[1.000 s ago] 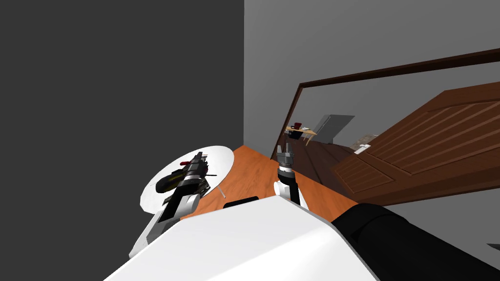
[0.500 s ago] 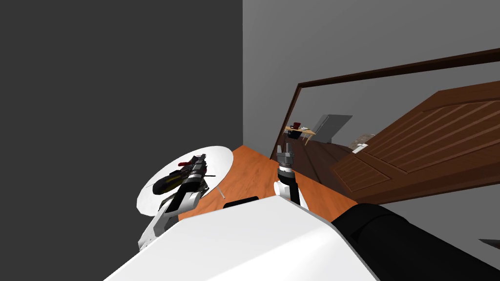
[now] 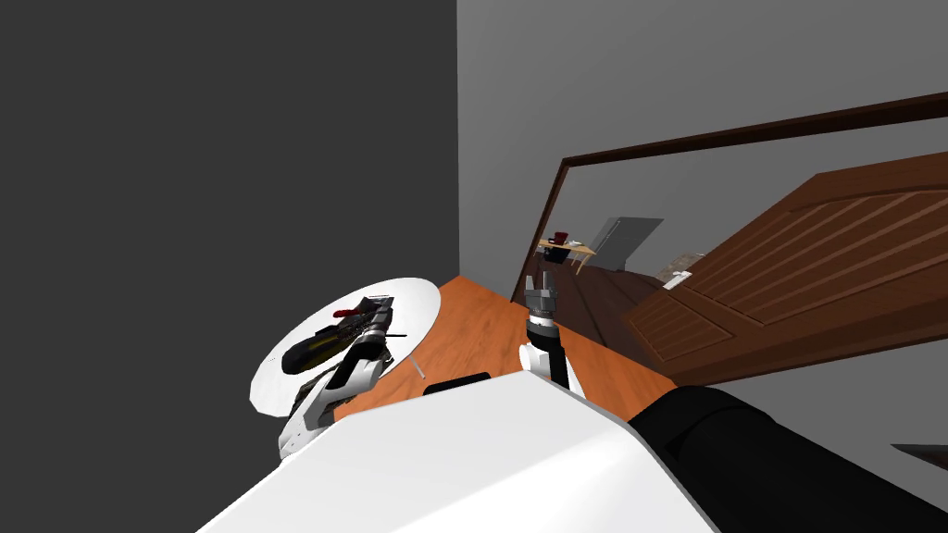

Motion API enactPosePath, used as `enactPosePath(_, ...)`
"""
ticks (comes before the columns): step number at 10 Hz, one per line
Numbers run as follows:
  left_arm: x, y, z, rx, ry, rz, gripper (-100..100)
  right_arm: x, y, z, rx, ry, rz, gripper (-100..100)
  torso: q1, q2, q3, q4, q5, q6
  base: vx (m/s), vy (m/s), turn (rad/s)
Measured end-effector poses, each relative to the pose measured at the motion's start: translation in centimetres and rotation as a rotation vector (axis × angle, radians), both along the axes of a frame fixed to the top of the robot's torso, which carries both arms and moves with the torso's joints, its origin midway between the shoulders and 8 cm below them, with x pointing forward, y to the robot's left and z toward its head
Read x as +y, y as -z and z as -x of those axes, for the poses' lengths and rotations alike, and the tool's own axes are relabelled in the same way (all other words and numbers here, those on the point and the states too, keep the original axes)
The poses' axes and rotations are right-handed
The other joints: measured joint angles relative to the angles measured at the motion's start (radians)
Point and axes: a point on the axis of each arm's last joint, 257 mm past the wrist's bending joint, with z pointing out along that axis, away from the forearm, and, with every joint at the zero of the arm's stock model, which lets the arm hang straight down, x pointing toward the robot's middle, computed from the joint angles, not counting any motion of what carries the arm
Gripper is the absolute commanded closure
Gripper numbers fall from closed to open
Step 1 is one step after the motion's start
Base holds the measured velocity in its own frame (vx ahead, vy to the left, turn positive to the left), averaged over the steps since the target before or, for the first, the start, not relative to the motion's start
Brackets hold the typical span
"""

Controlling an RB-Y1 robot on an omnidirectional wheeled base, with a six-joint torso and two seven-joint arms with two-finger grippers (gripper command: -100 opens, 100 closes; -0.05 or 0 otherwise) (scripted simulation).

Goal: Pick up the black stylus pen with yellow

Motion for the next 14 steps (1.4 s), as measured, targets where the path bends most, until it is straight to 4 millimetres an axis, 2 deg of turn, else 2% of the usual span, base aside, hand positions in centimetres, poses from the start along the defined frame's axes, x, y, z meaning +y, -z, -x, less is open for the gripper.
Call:
enactPosePath(3,0.6,3.0,-0.8,0.093,-0.012,0.000,-100,0.0,0.0,0.0,0.000,0.000,0.000,0,0.000,0.000,0.000,0.000,0.000,0.000,0.011,-0.006,-0.017)
enactPosePath(8,1.5,6.7,-1.8,0.193,-0.025,0.001,-100,0.0,0.0,0.0,0.000,0.000,0.000,0,0.000,0.000,0.000,0.000,0.000,0.000,0.011,-0.007,-0.024)
enactPosePath(12,2.9,11.4,-2.3,0.326,-0.048,0.004,-100,0.0,0.0,0.0,0.000,0.000,0.000,0,0.000,0.000,0.000,0.000,0.000,0.000,0.017,-0.009,-0.027)
enactPosePath(14,3.3,12.9,-2.3,0.383,-0.058,0.004,-100,0.0,0.0,0.0,0.000,0.000,0.000,0,0.000,0.000,0.000,0.000,0.000,0.000,0.015,-0.011,-0.031)
